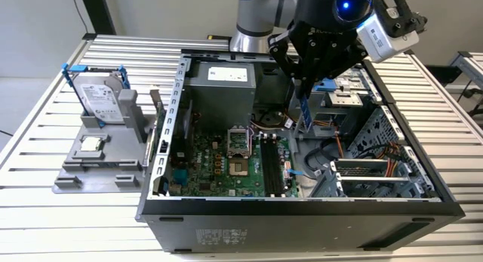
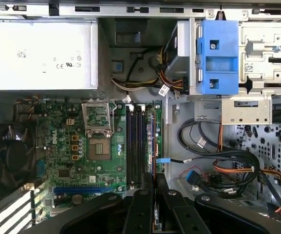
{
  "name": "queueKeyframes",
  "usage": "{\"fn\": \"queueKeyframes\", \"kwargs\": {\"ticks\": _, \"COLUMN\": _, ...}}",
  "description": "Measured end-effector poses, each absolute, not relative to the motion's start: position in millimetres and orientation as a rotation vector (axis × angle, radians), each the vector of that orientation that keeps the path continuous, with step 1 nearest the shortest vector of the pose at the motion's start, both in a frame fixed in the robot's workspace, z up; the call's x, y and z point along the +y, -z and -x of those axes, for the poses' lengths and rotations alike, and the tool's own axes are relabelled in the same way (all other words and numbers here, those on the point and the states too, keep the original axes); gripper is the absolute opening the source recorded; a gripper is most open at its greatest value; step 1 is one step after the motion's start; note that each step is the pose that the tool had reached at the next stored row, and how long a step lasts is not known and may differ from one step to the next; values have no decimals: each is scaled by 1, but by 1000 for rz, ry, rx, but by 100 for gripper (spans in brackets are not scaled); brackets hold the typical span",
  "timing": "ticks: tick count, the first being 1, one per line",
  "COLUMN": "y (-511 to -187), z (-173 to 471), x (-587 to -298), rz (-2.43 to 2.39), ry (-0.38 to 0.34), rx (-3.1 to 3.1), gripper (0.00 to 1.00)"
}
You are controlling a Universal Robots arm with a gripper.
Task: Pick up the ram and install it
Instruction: 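Insert the ram into the slot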
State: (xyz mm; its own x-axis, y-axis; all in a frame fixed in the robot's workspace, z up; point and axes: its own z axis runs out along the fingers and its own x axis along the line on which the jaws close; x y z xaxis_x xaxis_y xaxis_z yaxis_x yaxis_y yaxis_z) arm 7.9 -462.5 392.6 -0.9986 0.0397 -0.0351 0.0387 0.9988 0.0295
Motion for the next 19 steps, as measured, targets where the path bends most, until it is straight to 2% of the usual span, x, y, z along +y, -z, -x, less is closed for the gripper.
{"fn": "queueKeyframes", "kwargs": {"ticks": 19, "y": -384, "z": -18, "x": -461, "rz": -84, "ry": -44, "rx": 3104, "gripper": 0}}
